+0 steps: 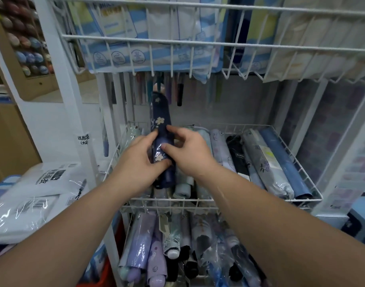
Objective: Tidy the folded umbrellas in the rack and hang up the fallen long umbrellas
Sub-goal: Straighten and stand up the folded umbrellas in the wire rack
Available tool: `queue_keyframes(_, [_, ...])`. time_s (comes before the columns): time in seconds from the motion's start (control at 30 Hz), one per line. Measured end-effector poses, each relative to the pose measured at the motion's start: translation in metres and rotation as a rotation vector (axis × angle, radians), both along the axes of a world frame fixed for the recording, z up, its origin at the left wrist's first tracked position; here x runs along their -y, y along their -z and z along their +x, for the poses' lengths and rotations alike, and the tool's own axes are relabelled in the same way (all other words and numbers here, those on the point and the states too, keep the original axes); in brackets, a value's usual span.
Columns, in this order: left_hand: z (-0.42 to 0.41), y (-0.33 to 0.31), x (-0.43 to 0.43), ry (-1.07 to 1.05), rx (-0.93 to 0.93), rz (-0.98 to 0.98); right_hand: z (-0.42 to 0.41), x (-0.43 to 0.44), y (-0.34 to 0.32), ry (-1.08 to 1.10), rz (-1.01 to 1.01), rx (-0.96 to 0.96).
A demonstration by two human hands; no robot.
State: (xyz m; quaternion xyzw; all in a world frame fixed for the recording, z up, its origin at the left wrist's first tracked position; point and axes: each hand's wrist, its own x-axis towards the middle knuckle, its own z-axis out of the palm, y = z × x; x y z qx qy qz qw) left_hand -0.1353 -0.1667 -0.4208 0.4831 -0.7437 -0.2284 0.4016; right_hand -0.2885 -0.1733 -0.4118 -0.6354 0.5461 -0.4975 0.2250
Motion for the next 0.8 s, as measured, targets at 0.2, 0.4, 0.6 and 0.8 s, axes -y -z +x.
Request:
queue_keyframes(0.2, [-0.055,-0.019,-0.010,0.134,-0.079,0.003,-0.057,-0.023,-0.032,0.030,-0.069,0.012])
queue_keyframes(0.4, [-0.125,-0.009,-0.017,0.284,-0.058,0.043,-0.134,-0.049,-0.028,0.104,-0.056,-0.043])
queue_keyframes(0.6, [-0.182,-0.001,-0.018,0.277,0.144,0.018,-0.190,-0.057,-0.007,0.166,0.036,-0.128])
queue_keyframes(0.8, [-0.198,0.011,-0.019,0.306,0.430,-0.061,-0.208,-0.052,0.018,0.166,0.107,-0.411])
